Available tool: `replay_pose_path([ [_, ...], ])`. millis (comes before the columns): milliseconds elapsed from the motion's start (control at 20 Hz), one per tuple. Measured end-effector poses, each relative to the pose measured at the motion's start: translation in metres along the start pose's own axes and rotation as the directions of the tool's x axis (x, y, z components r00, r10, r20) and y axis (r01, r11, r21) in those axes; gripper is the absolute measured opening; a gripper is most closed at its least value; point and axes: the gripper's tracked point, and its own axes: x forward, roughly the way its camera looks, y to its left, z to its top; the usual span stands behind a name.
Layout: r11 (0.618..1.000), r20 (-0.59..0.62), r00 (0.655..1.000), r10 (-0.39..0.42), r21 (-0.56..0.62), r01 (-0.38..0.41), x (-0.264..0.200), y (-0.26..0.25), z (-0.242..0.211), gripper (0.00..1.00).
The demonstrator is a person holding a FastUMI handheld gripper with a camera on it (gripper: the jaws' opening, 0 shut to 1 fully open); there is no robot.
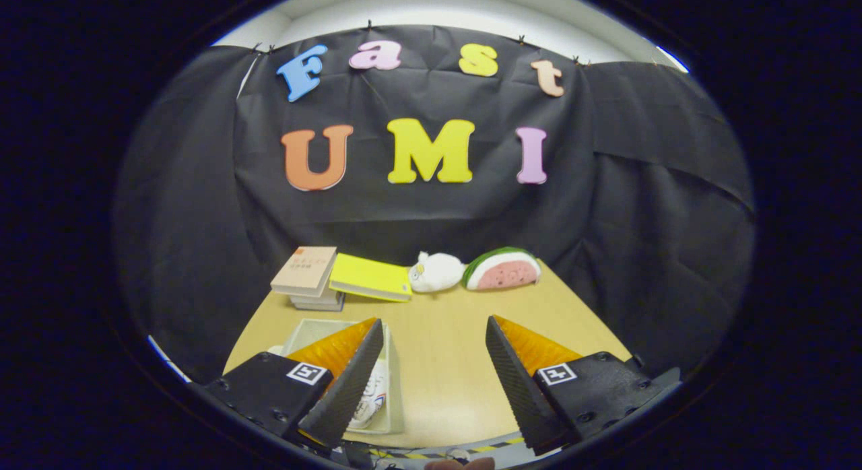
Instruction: Open the storage box then place both shoes into the box .Put the left shoe in first, then the right shoe, with the right side of both shoes facing outward in a uniform manner.
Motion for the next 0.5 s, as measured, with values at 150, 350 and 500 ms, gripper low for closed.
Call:
replay_pose_path([
  [150,1.0,0.108,0.994,-0.029,0.001,0.029,-0.016,-0.017,0.013,0.98],
  [350,1.0,0.146,0.989,-0.02,0.025,0.017,-0.028,-0.023,0.001,0.99],
  [500,0.999,0.164,0.986,-0.02,0.038,0.014,-0.036,-0.03,-0.008,0.99],
])
